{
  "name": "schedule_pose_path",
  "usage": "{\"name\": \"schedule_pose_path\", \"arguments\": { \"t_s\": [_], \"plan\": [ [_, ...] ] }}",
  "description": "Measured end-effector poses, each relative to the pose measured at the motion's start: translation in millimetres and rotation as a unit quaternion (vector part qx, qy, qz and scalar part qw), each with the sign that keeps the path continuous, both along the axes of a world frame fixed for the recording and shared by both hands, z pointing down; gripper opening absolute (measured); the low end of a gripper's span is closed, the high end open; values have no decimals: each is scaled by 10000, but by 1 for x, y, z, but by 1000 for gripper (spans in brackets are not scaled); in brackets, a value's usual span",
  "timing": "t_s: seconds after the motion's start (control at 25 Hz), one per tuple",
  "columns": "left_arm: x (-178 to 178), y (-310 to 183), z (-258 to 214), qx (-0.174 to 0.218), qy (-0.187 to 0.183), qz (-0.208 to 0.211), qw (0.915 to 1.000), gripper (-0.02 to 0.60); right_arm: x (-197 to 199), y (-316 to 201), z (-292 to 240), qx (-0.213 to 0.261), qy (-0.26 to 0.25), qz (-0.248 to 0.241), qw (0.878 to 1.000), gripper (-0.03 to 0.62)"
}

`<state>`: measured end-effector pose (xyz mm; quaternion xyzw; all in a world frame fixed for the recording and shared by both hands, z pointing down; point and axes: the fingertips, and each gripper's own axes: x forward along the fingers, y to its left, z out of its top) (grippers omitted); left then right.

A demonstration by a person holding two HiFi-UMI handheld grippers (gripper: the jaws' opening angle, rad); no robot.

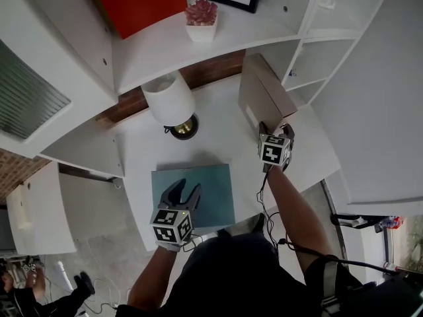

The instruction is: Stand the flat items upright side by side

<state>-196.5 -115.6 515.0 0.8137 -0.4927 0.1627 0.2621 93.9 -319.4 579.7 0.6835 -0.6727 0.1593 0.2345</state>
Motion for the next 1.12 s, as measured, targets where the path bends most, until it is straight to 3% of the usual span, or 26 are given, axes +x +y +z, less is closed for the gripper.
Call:
{"name": "schedule_pose_path", "arguments": {
  "t_s": [0.6, 0.84, 1.0, 1.12],
  "plan": [
    [-20, -17, 0, -116, 150, -129, 9997, 199, -20, -53, 1, 42, 45, 168, 9998, 348],
    [-11, -22, -3, -91, 166, -31, 9998, 199, -23, -49, 1, 97, -230, 28, 9997, 407],
    [-6, -27, -1, -109, 252, -57, 9996, 198, -18, -20, -5, 202, -378, 30, 9991, 372],
    [0, -30, -2, -93, 281, -32, 9996, 198, -24, -8, -2, 144, -393, -139, 9990, 308]
  ]
}}
